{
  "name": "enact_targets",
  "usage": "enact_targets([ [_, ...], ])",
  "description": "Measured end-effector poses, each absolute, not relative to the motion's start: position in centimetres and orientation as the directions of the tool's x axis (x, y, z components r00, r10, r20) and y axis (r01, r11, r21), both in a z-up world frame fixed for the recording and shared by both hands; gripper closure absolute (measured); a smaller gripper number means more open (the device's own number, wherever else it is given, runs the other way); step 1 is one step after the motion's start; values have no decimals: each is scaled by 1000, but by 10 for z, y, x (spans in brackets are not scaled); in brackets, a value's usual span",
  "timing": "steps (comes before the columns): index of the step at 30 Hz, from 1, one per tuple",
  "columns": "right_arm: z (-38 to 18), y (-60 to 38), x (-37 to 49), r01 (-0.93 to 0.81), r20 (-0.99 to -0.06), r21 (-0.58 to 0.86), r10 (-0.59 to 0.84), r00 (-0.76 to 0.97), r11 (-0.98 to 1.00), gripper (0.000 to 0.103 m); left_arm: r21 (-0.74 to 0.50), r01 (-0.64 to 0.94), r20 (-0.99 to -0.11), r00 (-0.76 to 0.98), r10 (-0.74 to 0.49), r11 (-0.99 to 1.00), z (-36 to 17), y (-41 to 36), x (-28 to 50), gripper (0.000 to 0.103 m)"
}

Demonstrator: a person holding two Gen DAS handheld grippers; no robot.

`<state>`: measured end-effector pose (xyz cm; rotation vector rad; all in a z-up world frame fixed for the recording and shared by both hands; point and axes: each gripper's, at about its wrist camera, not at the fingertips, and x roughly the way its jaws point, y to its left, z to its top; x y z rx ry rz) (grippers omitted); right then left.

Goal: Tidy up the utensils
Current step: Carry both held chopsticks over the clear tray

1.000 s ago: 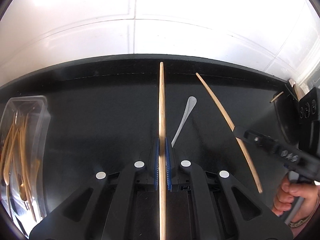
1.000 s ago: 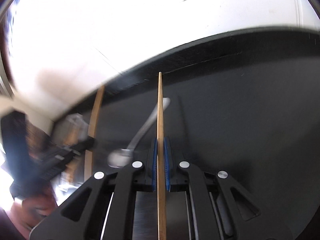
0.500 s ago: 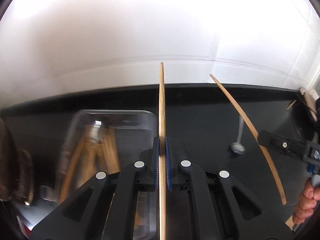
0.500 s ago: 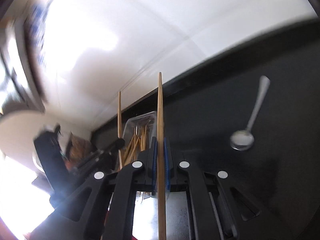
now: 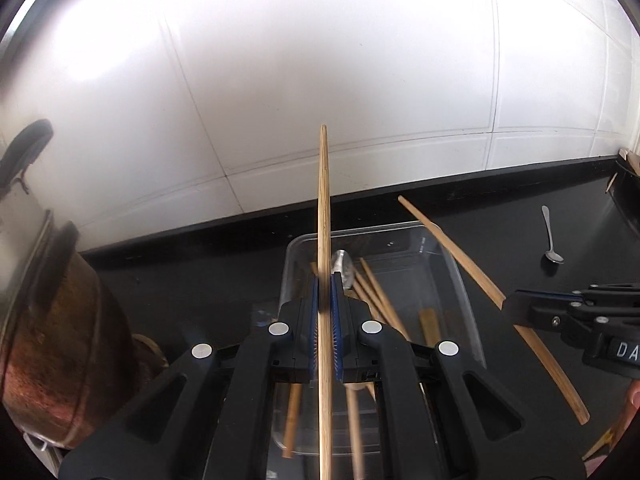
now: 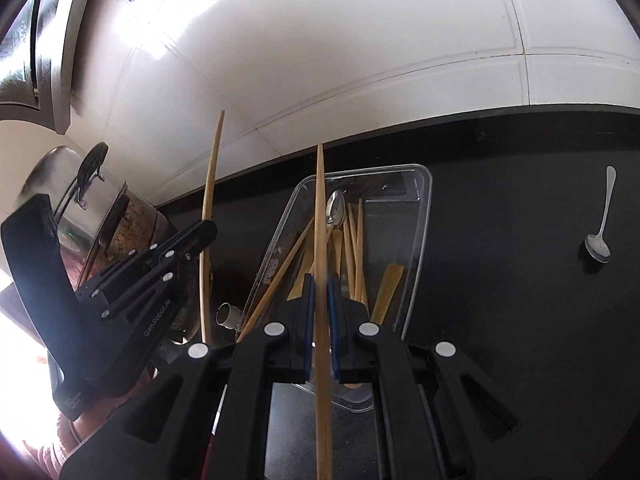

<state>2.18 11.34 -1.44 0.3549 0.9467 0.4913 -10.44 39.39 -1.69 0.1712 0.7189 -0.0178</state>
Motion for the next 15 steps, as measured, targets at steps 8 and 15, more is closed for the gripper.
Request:
enact_targets([
  [8,-1,140,8,-232,-707,411,469,530,882,96,95,107,-649,760,-20,990,-23,426,-112,98],
  [15,4,166,5,-234,-720,354,423,551,906,96,13,114,-605,792,-83,993,-21,444,-116,98],
])
